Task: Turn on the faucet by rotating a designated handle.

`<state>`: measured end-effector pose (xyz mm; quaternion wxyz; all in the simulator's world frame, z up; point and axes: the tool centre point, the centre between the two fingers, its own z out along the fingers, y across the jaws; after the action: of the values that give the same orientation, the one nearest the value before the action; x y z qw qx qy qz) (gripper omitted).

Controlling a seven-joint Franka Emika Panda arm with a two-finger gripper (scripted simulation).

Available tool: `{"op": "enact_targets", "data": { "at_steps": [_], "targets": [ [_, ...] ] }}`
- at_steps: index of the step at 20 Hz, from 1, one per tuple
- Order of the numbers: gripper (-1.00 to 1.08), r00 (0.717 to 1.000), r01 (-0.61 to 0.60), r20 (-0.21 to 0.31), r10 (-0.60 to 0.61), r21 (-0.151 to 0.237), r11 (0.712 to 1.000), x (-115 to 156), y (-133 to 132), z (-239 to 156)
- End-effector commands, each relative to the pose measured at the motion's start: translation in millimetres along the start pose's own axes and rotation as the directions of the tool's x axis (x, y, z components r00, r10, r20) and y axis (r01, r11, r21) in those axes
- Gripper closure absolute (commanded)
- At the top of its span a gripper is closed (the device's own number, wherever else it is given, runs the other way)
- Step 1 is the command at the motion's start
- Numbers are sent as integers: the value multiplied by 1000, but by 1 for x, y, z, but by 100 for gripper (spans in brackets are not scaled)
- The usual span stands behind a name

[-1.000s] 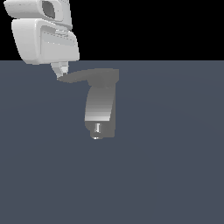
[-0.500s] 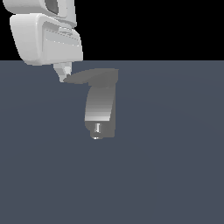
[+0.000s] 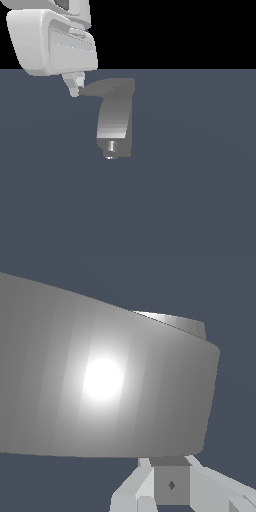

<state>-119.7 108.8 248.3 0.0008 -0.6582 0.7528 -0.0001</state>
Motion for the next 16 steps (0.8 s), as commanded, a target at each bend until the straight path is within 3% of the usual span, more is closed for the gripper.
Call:
{"op": "enact_targets", "data": {
  "at_steps": [1, 16],
  "targets": [
    [108, 1000, 0, 0, 0, 0, 1000, 4, 0, 0],
    [108, 1000, -3, 0, 3, -1, 1000, 78, 5, 0]
  ]
}}
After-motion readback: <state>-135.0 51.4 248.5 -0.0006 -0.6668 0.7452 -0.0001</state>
